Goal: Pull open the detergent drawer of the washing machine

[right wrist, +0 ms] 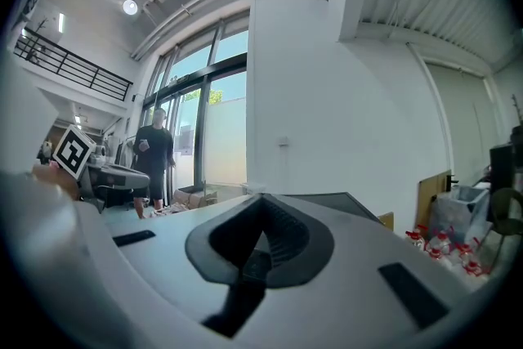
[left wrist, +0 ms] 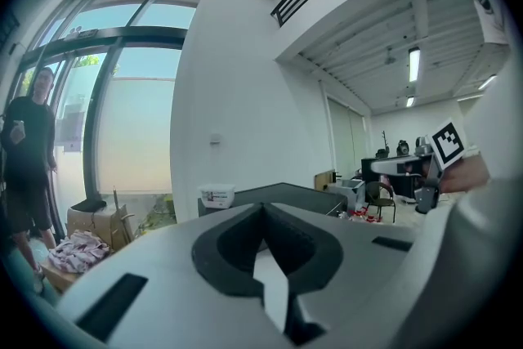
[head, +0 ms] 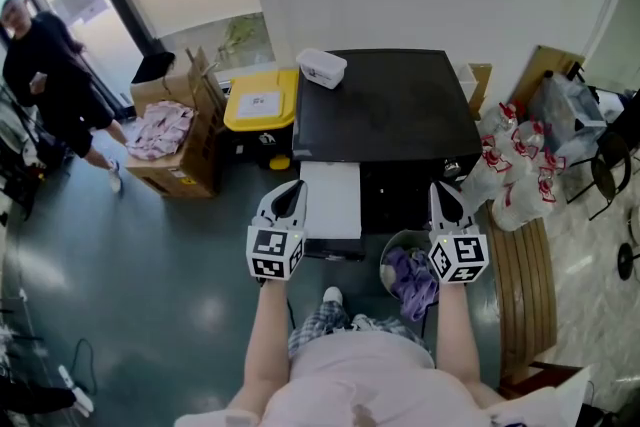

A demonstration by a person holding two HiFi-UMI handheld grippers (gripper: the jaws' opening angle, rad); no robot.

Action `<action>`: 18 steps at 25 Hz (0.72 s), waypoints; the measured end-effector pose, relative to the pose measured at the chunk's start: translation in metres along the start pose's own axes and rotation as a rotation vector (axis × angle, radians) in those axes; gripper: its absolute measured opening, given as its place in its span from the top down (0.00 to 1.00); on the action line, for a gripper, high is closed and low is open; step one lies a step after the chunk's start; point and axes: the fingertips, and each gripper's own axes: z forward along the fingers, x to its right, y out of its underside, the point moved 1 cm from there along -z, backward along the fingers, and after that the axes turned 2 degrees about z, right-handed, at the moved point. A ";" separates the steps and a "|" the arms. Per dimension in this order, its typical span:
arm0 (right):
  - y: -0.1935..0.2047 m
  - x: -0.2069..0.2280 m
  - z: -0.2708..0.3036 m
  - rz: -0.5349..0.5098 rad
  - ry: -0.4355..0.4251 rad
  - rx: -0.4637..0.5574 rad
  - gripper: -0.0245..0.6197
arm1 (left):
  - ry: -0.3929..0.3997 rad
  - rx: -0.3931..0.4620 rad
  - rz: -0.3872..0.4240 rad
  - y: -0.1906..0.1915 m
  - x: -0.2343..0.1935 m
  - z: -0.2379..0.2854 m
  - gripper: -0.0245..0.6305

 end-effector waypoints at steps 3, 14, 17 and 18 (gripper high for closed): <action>0.002 0.000 -0.001 0.000 -0.001 -0.005 0.94 | 0.004 0.002 -0.003 0.001 0.001 -0.001 0.92; 0.006 0.001 -0.001 0.005 0.011 -0.015 0.94 | 0.012 0.015 -0.009 0.001 0.001 -0.004 0.92; 0.006 0.002 0.001 0.006 0.015 -0.015 0.94 | 0.010 0.016 -0.008 0.000 0.000 -0.004 0.92; 0.006 0.002 0.001 0.007 0.016 -0.016 0.94 | 0.011 0.016 -0.007 0.000 0.000 -0.003 0.92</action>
